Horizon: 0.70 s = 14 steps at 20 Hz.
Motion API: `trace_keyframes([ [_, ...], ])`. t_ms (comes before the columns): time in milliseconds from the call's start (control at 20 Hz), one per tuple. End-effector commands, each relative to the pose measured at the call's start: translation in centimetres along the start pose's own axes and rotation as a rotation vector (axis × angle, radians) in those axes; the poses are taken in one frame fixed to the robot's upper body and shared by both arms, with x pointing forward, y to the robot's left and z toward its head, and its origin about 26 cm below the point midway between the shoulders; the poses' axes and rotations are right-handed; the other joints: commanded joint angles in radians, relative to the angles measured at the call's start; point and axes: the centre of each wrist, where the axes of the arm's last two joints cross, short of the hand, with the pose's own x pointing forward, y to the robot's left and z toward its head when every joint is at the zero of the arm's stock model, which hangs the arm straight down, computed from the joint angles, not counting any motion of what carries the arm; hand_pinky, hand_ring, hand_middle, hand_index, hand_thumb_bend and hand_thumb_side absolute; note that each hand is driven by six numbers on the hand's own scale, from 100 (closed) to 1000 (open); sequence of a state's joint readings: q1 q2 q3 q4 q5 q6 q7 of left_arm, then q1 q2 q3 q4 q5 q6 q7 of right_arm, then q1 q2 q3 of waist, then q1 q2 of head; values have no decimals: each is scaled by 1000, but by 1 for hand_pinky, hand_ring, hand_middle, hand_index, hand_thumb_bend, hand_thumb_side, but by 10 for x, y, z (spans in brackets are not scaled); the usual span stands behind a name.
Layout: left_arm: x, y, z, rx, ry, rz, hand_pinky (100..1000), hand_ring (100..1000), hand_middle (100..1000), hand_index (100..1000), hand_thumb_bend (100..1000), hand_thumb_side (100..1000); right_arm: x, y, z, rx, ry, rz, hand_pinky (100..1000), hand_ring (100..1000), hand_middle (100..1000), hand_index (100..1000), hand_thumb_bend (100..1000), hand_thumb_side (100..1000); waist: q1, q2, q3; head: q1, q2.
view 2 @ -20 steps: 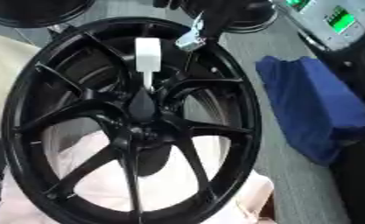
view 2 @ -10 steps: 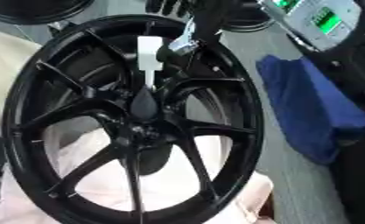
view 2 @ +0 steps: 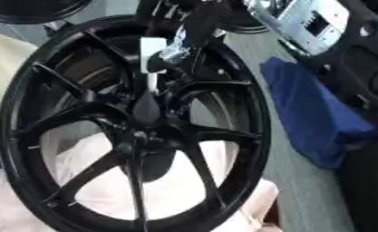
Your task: Pull the pin out of the wheel hub.
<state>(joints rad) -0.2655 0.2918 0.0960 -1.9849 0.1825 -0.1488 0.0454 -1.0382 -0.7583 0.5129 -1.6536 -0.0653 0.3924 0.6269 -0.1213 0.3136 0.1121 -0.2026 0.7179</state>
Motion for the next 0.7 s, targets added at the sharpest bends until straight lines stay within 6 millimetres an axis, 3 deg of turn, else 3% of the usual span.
trace_keyframes([
  [50, 6, 1, -5, -10, -23, -11, 858, 616, 583, 727, 244, 658, 3, -7, 3, -23, 11, 10, 800, 831, 778, 789, 612, 241, 4, -15, 2, -5, -12],
  [700, 6, -1, -5, -4, -21, -13, 859, 614, 582, 727, 241, 664, -12, -2, -3, -31, 57, 14, 800, 833, 777, 790, 613, 231, -2, -4, 14, -9, -16],
])
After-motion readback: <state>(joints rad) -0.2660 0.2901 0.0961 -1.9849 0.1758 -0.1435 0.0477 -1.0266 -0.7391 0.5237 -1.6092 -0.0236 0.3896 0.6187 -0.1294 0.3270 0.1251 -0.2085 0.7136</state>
